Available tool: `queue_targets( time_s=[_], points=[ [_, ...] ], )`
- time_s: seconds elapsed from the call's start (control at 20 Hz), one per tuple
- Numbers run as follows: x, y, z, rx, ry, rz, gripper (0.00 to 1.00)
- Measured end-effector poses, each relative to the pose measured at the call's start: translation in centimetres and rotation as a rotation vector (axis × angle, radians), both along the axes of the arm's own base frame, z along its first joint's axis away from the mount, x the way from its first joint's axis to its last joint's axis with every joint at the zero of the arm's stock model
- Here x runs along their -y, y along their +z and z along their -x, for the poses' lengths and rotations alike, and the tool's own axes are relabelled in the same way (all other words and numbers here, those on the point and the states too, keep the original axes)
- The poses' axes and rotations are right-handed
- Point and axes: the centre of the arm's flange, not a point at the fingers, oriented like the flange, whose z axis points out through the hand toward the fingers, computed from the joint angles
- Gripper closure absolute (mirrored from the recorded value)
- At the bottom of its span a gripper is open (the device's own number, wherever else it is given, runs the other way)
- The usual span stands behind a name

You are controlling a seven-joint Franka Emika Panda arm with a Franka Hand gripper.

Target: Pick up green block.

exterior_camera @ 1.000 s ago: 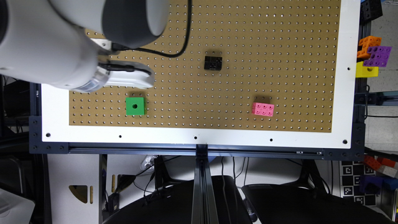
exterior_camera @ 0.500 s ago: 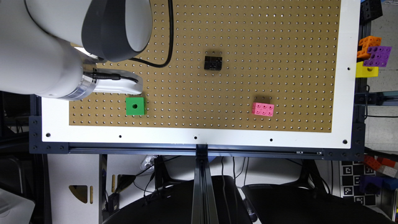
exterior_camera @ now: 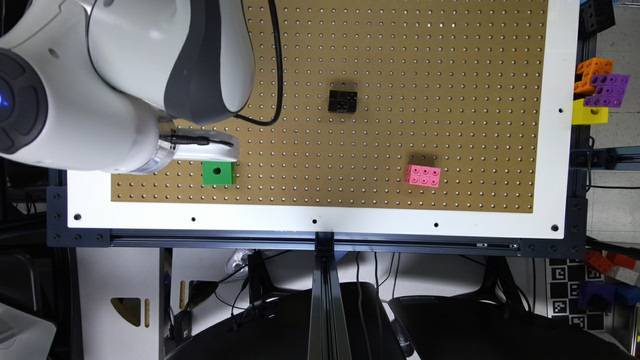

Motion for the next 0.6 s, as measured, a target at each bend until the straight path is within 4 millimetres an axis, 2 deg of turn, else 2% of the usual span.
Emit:
queue_targets(
  time_s=[0.35,0.6],
  points=[
    [-0.2,0.1,-0.3,0.005,0.004,0.0,0.0],
    [-0.3,-3.7,-0.9,-0.002,0.008,-0.007,0.0]
  ],
)
